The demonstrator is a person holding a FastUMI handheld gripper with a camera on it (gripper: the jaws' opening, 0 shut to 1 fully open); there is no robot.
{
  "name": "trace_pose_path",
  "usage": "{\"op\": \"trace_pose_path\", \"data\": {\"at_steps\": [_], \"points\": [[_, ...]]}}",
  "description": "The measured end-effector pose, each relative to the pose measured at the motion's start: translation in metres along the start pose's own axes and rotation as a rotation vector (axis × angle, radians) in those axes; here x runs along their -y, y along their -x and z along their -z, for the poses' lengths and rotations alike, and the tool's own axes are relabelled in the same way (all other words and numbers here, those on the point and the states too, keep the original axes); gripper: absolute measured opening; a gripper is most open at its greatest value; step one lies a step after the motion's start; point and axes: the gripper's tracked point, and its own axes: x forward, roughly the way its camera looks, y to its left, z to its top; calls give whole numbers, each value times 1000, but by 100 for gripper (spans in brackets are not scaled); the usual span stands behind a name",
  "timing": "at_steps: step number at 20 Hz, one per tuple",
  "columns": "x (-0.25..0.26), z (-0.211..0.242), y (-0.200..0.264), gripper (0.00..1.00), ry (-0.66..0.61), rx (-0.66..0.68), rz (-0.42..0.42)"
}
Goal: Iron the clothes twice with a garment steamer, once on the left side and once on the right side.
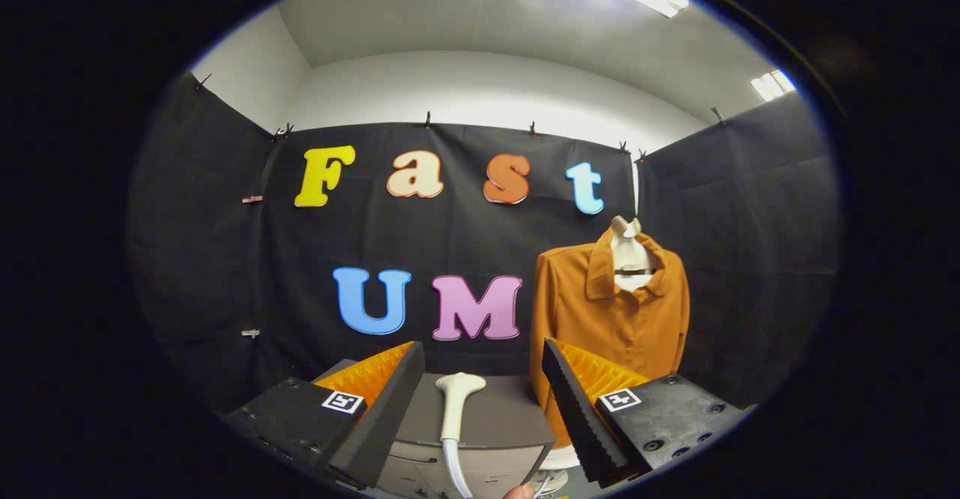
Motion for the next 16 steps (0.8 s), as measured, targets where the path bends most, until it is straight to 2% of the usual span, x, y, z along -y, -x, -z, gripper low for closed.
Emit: {"op": "trace_pose_path", "data": {"at_steps": [3,8,10,16], "points": [[-8,48,-29,98,-2,-164,-30],[-14,140,-71,98,5,-441,-16],[-18,174,-86,98,-25,-520,-11],[-28,244,-121,98,7,-686,10]]}}
